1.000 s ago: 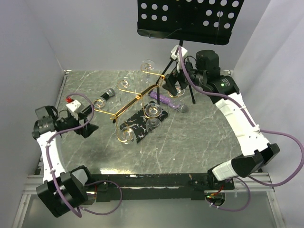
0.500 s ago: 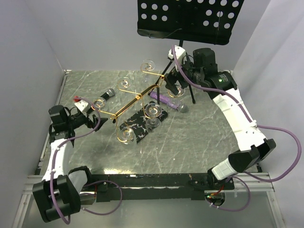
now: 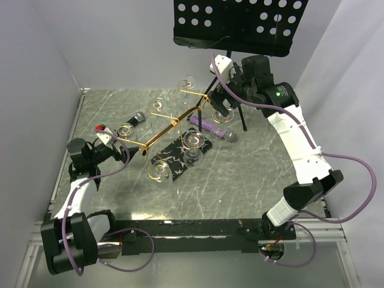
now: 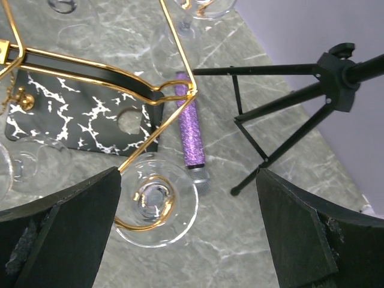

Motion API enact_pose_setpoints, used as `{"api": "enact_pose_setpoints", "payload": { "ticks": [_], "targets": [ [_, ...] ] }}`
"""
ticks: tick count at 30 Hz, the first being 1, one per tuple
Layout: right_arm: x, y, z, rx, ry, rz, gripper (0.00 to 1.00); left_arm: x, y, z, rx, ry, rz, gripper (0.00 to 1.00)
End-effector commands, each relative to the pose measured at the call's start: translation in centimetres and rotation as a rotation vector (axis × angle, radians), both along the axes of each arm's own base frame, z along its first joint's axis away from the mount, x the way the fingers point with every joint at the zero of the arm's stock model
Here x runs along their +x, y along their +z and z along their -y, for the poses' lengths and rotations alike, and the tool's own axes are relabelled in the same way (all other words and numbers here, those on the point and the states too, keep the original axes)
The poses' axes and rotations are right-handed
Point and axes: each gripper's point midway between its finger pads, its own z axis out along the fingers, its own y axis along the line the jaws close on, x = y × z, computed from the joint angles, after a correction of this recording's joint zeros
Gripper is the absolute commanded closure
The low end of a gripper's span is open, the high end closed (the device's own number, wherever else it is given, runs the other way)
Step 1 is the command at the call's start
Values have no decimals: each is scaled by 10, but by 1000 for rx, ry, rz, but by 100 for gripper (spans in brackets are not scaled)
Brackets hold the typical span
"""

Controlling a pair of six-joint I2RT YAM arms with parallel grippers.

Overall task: Take the wine glass off the wine glass rack
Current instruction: Pick up the wine glass from the wine rack.

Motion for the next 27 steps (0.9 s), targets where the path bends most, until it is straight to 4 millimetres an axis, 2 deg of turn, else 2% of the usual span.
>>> {"api": "enact_pose_setpoints", "payload": {
  "ticks": [1,6,8,12,15,17,20,21,27],
  "targets": [
    [12,13,10,-48,-34,43,0,-3,8,9,14,-58,81,8],
    [16,15,8,-52,-33,42,0,-3,-1,7,50,-56,75,16],
    [16,14,8,-53,-35,40,0,-1,5,4,40,-22,86,18],
    [18,10,9,-56,-40,41,0,-3,14,4,51,-28,85,32],
    [20,11,10,-57,-49,55,0,-4,17,5,67,-42,78,49],
    [21,12,10,-52,-52,57,0,-4,16,4,86,-46,64,63],
    [19,13,10,-45,-52,64,0,-4,17,3,118,-53,64,95],
    [19,12,11,-46,-54,66,0,-3,19,3,122,-52,70,99],
    [13,4,13,-49,-61,42,0,-4,36,4,97,-44,116,99]
  ]
}}
